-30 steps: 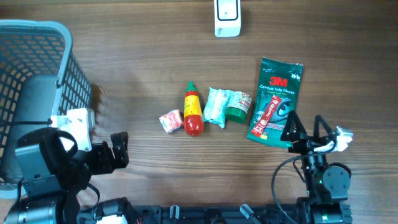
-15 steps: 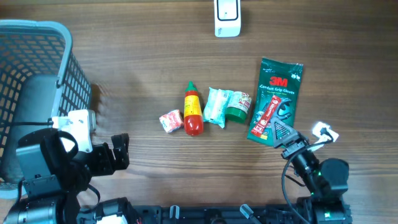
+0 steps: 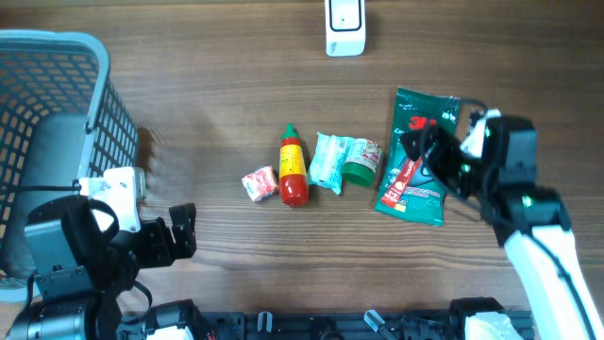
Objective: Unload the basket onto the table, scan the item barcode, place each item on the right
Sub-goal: 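Reach the right gripper to the glove pack and grasp the red Nescafe stick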
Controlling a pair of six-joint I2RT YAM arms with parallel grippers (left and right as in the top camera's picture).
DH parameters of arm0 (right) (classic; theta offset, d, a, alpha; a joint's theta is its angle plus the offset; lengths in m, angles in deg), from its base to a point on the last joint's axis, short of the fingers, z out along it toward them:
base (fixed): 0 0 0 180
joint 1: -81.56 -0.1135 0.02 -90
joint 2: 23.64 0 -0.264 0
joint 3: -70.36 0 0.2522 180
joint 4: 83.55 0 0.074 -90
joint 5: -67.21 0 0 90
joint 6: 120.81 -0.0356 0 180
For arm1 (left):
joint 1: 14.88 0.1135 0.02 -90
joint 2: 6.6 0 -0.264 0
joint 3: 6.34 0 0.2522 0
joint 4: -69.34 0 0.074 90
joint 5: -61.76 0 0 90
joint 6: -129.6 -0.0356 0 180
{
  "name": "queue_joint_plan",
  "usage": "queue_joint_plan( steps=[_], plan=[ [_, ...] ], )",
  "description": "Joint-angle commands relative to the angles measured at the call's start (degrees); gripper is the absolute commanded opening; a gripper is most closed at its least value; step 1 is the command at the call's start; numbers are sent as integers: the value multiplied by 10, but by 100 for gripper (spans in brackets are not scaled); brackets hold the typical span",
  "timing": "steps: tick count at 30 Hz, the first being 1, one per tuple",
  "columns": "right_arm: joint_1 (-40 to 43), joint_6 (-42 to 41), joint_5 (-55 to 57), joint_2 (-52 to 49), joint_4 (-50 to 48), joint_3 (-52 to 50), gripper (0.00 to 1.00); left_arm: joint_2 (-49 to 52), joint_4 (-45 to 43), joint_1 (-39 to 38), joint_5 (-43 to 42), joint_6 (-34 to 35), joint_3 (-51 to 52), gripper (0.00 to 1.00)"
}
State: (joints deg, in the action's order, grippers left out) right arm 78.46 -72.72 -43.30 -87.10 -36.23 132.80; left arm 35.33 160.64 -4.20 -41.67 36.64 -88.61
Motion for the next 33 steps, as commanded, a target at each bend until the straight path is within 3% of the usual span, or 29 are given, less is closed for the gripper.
queue_joint_plan(
  steps=[1,3,5,8,13,19,27,29,32,33],
  plan=[
    [-4,0,-23,-71,-19,15,98,-4,-2,3,-9,-13,-1,100],
    [-7,-1,-39,-109,-20,15,93,-4,-2,3,-9,-13,-1,100],
    [-21,0,-40,-161,-22,15,100,-4,-2,3,-9,-13,-1,100],
    [-46,43,-37,-207,-41,15,100,-4,-2,3,-9,-13,-1,100],
    [-59,-48,89,-217,-5,15,99,-4,-2,3,-9,-13,-1,100],
    [-59,-65,235,-227,14,14,72,-4,-2,3,-9,-13,-1,100],
    [-59,-41,204,-329,-73,14,63,-4,-2,3,-9,-13,-1,100],
    [-59,-50,183,-350,-89,14,41,-4,-2,3,-9,-13,-1,100],
    [-59,-62,172,-349,-89,15,24,-4,-2,3,-9,-13,-1,100],
    [-59,-61,159,-344,-85,16,11,-4,-2,3,-9,-13,-1,100]
  ],
)
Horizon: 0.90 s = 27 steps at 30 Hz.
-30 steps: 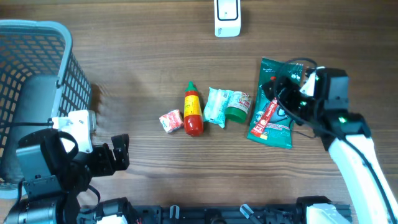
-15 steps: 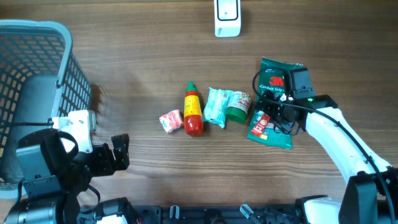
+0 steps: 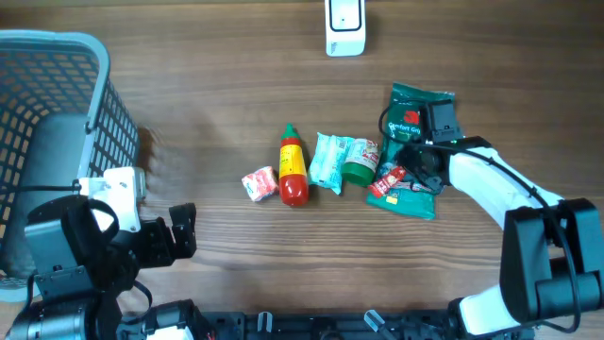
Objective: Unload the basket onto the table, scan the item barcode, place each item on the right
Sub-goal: 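Reach the right gripper to the glove pack and grasp the red Nescafe stick, then carry the Nescafe stick with the right gripper over the white scanner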
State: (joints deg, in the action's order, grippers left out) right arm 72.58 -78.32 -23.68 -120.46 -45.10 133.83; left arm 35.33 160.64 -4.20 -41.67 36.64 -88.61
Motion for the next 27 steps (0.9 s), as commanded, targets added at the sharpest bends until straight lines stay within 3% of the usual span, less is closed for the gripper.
queue_joint_plan(
  steps=[1,5,8,12,15,18,23,27],
  plan=[
    [2,-5,-56,-5,11,6,4,-4,-2,3,-9,-13,-1,100],
    [17,-10,-130,49,53,15,4,-4,-2,3,-9,-13,-1,100],
    [43,-86,-207,118,167,34,4,-4,-2,3,-9,-13,-1,100],
    [73,-108,-480,211,243,34,5,-4,-2,3,-9,-13,-1,100],
    [73,-108,-651,237,235,34,4,-4,-2,3,-9,-13,-1,100],
    [73,-79,-810,239,150,34,4,-4,-2,3,-9,-13,-1,100],
    [73,-83,-861,239,-57,34,4,-4,-2,3,-9,-13,-1,100],
    [73,-188,-884,239,-240,34,4,-4,-2,3,-9,-13,-1,100]
  ],
)
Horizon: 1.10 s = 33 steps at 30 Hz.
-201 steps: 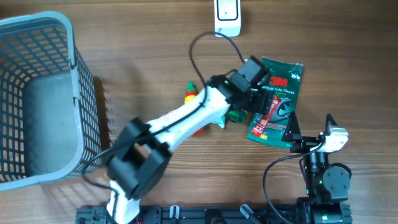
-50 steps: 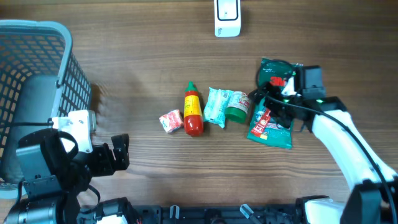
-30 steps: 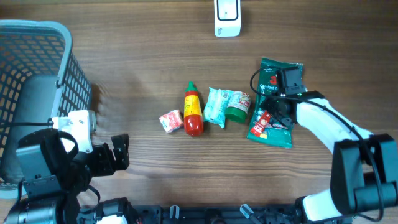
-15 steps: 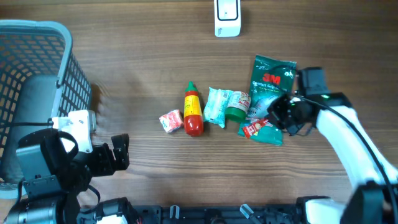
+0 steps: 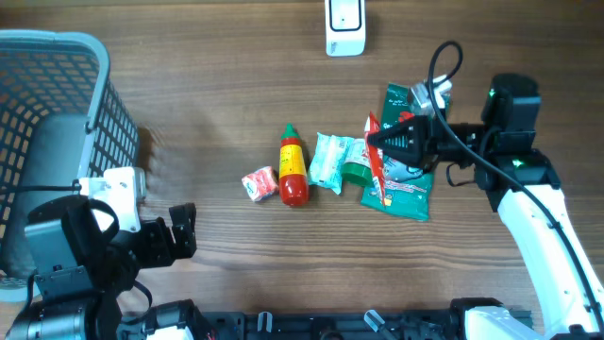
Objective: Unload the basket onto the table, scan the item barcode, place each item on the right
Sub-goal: 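Carry the Nescafe stick with the right gripper over the white scanner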
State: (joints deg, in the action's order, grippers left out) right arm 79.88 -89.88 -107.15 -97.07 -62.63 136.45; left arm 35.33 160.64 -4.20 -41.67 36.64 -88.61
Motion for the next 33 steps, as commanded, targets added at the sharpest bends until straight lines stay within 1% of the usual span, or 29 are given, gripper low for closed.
queue_joint_plan(
  steps=[1,3,5,8,9,10,11,12,13,15,16,18,20,22,24,27,30,33],
  plan=[
    [0,-92,-49,5,-90,8,4,-4,-2,3,-9,-13,-1,100],
    [0,-127,-49,5,-136,8,5,-4,-2,3,-9,-13,-1,100],
    [0,-146,-48,5,-151,8,4,-4,-2,3,-9,-13,-1,100],
    [0,-143,-34,5,-152,8,4,-4,-2,3,-9,-13,-1,100],
    [0,-113,-10,5,-158,8,4,-4,-2,3,-9,-13,-1,100],
    [0,-54,29,5,-161,8,4,-4,-2,3,-9,-13,-1,100],
    [0,32,118,5,-134,8,4,-4,-2,3,-9,-13,-1,100],
    [0,43,184,5,-92,8,4,-4,-2,3,-9,-13,-1,100],
    [0,50,240,5,-55,8,5,-4,-2,3,-9,-13,-1,100],
    [0,52,416,5,45,8,5,-4,-2,3,-9,-13,-1,100],
    [0,50,492,5,76,8,5,-4,-2,3,-9,-13,-1,100],
    [0,49,585,5,95,8,4,-4,-2,3,-9,-13,-1,100],
    [0,45,646,3,91,8,5,-4,-2,3,-9,-13,-1,100],
    [0,18,710,-16,77,8,5,-4,-2,3,-9,-13,-1,100],
    [0,5,727,-45,47,8,5,-4,-2,3,-9,-13,-1,100],
    [0,-12,723,-119,-2,24,5,-4,-2,3,-9,-13,-1,100],
    [-13,-14,719,-223,-16,108,5,-4,-2,3,-9,-13,-1,100],
    [-30,-9,720,-301,-15,198,4,-4,-2,3,-9,-13,-1,100]
  ],
)
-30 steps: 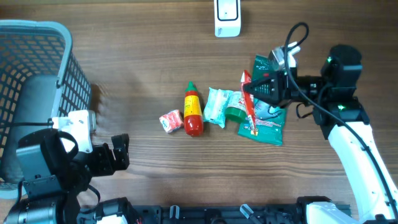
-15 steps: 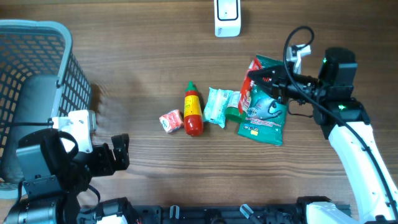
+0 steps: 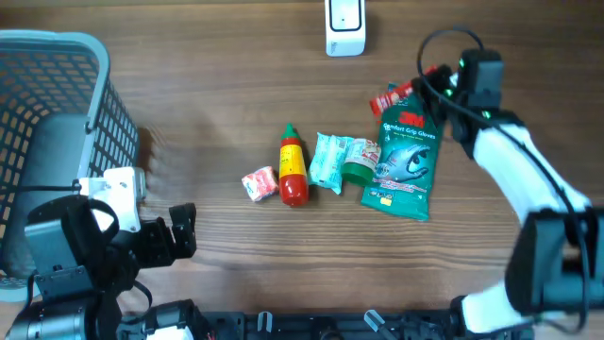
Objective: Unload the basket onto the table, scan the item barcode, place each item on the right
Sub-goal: 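Carry the Nescafe stick with the right gripper over the white scanner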
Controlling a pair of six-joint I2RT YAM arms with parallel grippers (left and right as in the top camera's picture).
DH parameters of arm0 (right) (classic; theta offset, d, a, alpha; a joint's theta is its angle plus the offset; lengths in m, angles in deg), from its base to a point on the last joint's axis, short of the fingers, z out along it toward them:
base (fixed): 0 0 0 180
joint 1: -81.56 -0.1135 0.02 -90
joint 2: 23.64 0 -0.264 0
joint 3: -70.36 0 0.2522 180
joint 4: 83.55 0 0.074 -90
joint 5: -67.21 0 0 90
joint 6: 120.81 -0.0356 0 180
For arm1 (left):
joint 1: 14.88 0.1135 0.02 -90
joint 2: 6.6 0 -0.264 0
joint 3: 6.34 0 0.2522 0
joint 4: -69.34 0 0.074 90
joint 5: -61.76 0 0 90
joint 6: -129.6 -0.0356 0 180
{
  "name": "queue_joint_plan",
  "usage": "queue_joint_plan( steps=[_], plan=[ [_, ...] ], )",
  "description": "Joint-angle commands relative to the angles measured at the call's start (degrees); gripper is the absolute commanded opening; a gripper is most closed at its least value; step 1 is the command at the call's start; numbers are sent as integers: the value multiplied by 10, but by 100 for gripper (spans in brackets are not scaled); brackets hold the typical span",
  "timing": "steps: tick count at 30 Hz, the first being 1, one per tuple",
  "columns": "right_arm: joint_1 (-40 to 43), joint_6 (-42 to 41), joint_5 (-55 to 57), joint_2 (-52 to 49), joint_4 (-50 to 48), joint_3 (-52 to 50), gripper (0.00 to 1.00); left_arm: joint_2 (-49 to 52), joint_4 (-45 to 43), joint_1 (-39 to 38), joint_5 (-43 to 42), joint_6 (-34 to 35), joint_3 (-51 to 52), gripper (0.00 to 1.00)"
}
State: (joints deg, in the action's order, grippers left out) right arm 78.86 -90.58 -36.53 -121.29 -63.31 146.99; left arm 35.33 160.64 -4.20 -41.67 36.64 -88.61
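Observation:
My right gripper (image 3: 415,92) is shut on a small red packet (image 3: 392,98), held above the table at the top edge of the green 3M glove pack (image 3: 406,165). The glove pack lies flat with its printed front up. The white barcode scanner (image 3: 344,28) stands at the far edge, to the left of the red packet. My left gripper (image 3: 179,231) rests low at the near left, away from all items; its jaws do not show clearly.
A red sauce bottle (image 3: 293,168), a small pink packet (image 3: 259,183), a pale green pouch (image 3: 329,161) and a green-capped item (image 3: 360,166) lie in a row mid-table. A grey wire basket (image 3: 57,113) stands at the left edge.
My right gripper has moved up and away with the red packet, from over the middle of the glove pack to its top edge. The glove pack now lies uncovered. The left arm is unchanged.
My right gripper first hovered over the green pack, where the red packet lay. It then reached down onto the red packet, then held it tilted up off the pack. Now it holds the packet nearer the scanner. The left arm never moved.

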Motion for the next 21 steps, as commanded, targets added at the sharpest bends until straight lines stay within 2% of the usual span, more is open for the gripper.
queue_joint_plan(
  steps=[1,9,14,21],
  plan=[
    [-28,-3,19,-97,-4,139,5,-4,-2,3,-9,-13,-1,100],
    [-61,-35,99,-304,6,403,5,-4,-2,3,-9,-13,-1,100],
    [-76,-50,150,-386,-1,509,5,-4,-2,3,-9,-13,-1,100],
    [-76,-81,175,-422,-22,516,5,-4,-2,3,-9,-13,-1,100]
  ],
)
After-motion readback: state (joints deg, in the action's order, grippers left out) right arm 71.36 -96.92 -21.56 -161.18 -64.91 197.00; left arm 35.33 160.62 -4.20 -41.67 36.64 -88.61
